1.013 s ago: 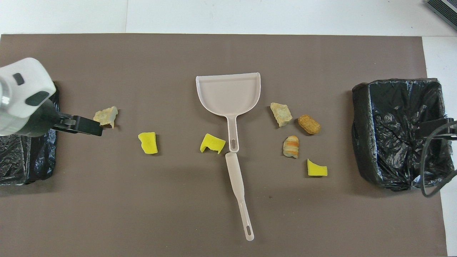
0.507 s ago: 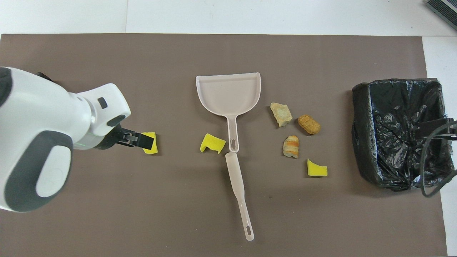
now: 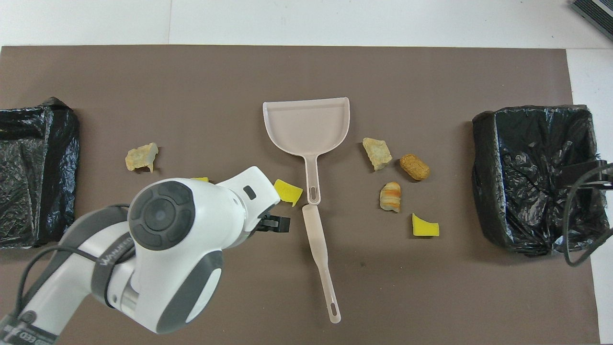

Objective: Sweep and dump trash in bin

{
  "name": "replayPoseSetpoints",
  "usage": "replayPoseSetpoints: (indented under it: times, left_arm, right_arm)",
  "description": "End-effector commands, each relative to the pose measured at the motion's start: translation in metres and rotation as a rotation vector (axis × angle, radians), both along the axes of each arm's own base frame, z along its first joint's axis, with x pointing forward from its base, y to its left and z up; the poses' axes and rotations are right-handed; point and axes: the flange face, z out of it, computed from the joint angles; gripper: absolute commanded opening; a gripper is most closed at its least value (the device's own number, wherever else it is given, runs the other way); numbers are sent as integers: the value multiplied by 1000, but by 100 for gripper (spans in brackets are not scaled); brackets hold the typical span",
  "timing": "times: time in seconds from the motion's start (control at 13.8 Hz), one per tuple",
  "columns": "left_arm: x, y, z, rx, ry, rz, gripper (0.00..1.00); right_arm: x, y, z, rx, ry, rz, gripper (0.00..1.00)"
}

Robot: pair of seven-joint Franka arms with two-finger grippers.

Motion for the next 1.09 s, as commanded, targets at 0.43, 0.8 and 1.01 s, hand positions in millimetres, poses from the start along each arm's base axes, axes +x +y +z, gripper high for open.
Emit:
replayPoseSetpoints:
  times: [0.43, 0.8, 1.01]
  left_arm:
    - [-82, -85, -102, 107, -46, 99, 100]
    - [-81, -84, -87, 101, -51, 113, 100]
    - [-85, -82, -85, 123, -41, 139, 100]
  right_arm:
    - [-7, -1, 1, 1, 1, 12, 100]
    - [-7, -1, 0, 1, 2, 12, 100]
    - [-7, -1, 0, 1, 2, 12, 100]
